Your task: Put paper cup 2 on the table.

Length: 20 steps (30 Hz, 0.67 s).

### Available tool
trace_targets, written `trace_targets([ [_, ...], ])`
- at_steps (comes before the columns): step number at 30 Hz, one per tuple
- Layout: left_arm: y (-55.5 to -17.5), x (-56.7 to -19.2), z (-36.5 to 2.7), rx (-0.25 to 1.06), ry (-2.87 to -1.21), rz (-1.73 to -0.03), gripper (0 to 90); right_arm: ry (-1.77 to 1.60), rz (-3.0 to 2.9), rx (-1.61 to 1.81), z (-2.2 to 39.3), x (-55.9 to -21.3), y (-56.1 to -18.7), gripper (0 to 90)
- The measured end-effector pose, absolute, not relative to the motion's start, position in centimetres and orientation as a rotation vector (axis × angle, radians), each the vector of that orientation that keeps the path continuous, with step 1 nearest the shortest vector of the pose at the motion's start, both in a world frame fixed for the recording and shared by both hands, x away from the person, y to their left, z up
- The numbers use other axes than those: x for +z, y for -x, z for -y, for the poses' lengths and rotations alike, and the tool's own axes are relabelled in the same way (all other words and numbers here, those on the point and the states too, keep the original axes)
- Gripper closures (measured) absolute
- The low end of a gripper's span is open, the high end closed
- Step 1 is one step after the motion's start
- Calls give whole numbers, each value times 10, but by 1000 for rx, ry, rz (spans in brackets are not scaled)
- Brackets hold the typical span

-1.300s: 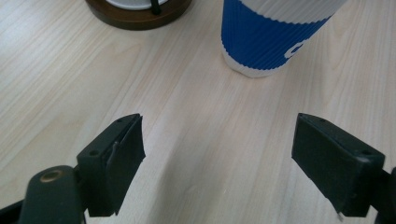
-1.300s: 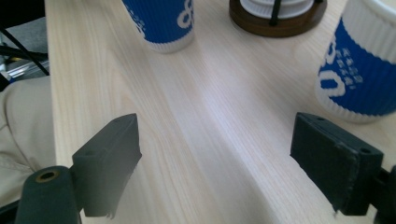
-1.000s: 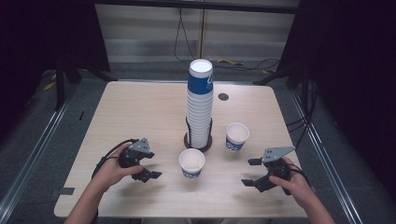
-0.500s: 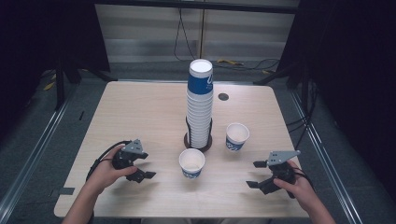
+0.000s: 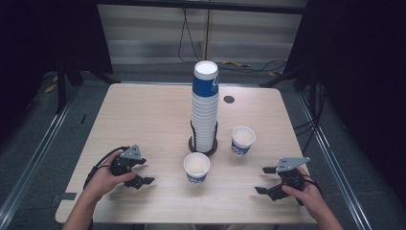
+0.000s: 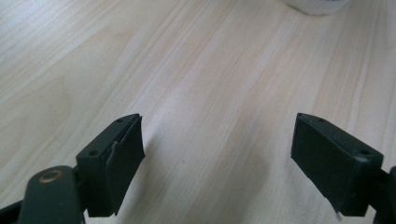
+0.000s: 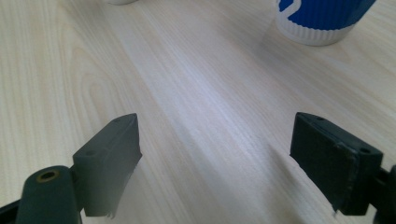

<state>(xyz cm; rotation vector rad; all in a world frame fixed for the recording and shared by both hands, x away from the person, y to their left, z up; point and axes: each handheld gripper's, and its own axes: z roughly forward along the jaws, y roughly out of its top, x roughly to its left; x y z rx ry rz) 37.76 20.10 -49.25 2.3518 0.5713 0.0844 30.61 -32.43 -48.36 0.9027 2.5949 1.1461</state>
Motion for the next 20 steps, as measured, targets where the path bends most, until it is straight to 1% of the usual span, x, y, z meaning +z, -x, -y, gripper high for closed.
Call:
trace_targets([
  [11, -373, -495, -208, 120, -2339, -581, 170, -907, -2584, 1113, 329, -490, -303, 153],
  [20, -373, -496, -208, 139, -2366, -567, 170, -902, -2567, 1087, 333, -492, -301, 152],
])
